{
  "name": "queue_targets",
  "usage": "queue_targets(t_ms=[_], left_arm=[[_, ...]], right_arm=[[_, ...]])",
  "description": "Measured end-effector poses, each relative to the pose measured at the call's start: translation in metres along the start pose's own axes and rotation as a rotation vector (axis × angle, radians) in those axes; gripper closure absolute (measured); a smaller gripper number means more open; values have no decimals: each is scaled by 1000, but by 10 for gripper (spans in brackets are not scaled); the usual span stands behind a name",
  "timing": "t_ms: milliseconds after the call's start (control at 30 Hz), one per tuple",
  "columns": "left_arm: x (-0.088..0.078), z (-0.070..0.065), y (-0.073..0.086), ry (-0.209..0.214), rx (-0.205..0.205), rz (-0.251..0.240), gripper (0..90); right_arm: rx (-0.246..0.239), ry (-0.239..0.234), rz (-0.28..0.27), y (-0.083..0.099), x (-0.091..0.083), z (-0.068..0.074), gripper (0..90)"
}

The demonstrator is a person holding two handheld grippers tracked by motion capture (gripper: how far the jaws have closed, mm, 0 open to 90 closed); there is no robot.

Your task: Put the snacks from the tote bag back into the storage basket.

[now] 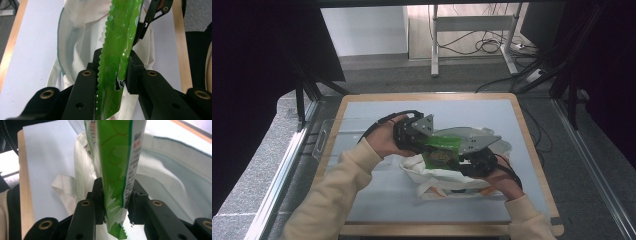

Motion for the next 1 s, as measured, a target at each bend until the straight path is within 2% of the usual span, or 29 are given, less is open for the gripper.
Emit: queue_targets(t_ms=[200, 400, 667, 1000], left_arm=[[-4, 3, -1, -8, -18, -17, 762], [-12, 7, 1, -21, -40, -36, 765], [-23, 10, 7, -46, -63, -39, 766], [-38, 15, 19, -69, -98, -47, 765]], right_arm=[[8, 4, -39, -4, -3, -1, 626], [38, 3, -60, -3, -5, -4, 533], [56, 8, -88, -5, -9, -5, 456], [68, 30, -110, -3, -12, -8, 406]])
Point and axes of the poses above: each handheld gripper's, and its own axes: x roughly forward along the jaws, y roughly out of its underside, z roughly to its left, the point moved 7 cm from there along x, roughly forward along the jaws, and after that the axes turned 8 degrees about x, right-handed, at the moved point
